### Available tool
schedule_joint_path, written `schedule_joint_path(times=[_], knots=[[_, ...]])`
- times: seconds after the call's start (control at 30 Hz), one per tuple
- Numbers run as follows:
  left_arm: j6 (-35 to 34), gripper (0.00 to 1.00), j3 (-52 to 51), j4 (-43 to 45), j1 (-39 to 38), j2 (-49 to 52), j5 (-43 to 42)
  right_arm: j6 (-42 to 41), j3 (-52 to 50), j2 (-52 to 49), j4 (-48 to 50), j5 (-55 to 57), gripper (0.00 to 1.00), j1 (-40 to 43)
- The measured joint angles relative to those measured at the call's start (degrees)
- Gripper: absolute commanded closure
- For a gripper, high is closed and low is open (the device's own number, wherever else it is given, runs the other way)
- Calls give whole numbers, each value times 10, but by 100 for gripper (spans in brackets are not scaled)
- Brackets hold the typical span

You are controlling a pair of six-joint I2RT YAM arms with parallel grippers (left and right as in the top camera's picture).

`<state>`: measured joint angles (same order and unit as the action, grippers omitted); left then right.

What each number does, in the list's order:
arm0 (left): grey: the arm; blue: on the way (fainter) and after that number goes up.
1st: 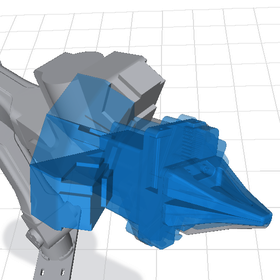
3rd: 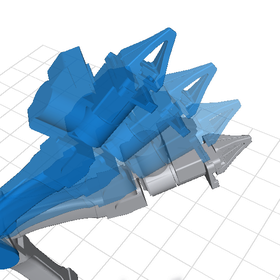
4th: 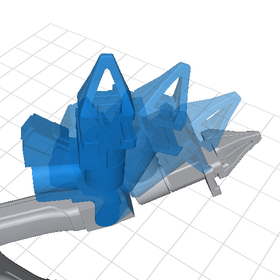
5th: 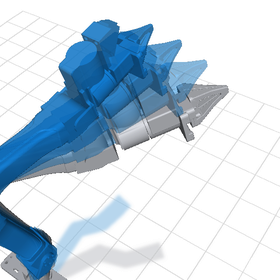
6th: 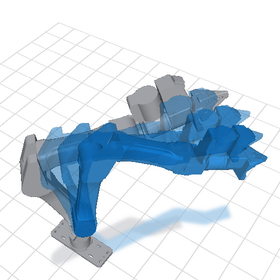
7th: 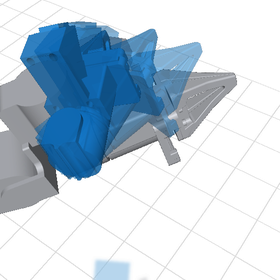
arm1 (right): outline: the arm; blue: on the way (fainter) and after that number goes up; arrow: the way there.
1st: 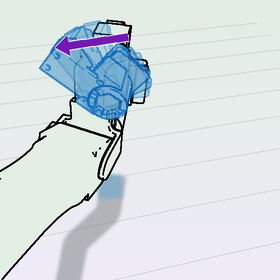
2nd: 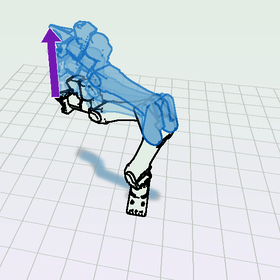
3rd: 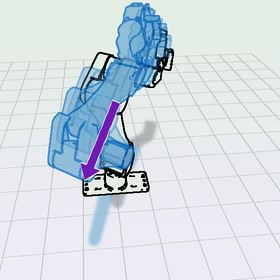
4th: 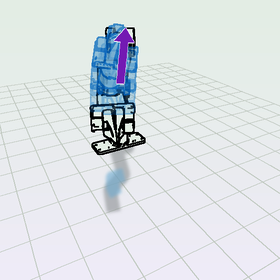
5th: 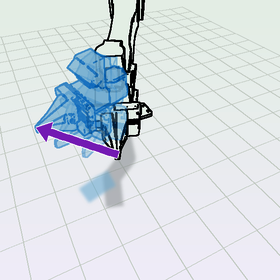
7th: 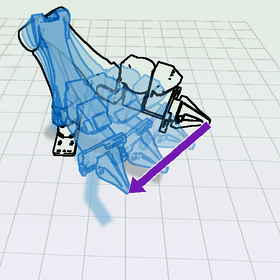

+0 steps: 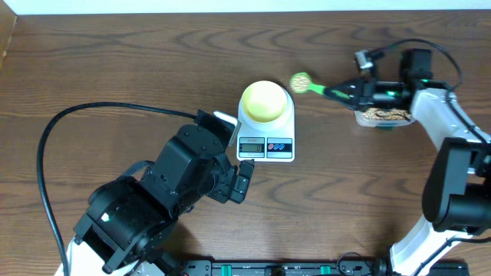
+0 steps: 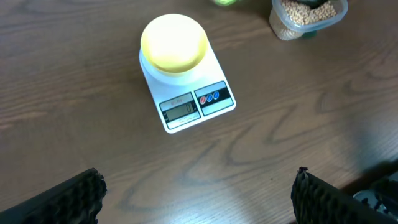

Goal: Scoop item into bowl and weigh 50g on scale
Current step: 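Carry the filled scoop to the yellow bowl and tip beans in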

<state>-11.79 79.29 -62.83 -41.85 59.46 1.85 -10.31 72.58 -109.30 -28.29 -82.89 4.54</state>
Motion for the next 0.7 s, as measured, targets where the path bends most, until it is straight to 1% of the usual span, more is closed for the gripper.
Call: schedule_joint_path(times=[0.13,0.23,0.43,0.7], knots=[[0,2,0,0,0,0,0,-77,-1,0,90,8,99,-46],[0,2,0,0,0,0,0,-121,0,0,123,27,99,-75],[0,2,0,0,0,0,0,-159,0,0,124,86,99,-124],[0,2,0,0,0,0,0,-167,0,0,123,187,99,-174]])
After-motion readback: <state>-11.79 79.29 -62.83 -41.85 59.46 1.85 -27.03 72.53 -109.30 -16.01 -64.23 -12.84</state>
